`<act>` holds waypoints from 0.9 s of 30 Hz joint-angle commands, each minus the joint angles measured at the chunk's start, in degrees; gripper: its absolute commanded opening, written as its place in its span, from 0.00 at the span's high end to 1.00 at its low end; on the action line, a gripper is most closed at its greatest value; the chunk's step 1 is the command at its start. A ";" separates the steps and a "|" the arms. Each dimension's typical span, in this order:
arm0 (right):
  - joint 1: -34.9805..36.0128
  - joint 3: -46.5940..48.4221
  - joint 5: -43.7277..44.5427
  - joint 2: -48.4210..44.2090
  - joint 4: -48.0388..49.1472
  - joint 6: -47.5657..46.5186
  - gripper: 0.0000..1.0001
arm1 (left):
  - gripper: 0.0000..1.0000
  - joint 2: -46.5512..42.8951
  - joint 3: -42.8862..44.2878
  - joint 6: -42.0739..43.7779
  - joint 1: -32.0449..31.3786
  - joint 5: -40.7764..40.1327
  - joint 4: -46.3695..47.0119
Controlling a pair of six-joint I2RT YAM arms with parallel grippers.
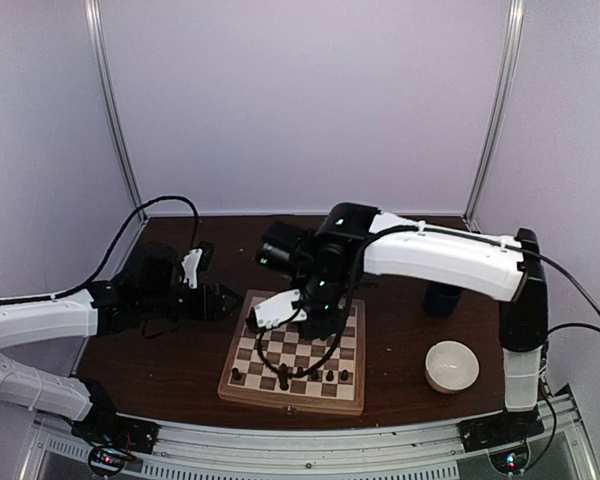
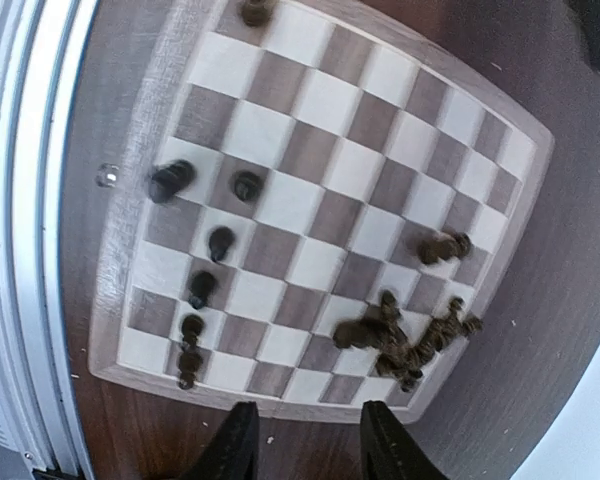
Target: Set up the chess pieces on the board
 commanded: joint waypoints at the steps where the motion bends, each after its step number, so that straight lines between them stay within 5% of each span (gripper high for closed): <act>1: -10.70 -10.13 -7.28 -7.22 9.16 1.44 0.65 | 0.40 2.18 4.39 4.75 0.31 2.00 -1.67; 11: -22.31 -25.61 -14.59 -11.04 22.28 -6.11 0.69 | 0.46 12.39 10.76 6.21 0.26 11.37 0.07; 27: -19.74 -20.30 -14.17 -1.21 24.12 -12.35 0.66 | 0.49 13.80 9.29 1.67 0.32 12.84 2.81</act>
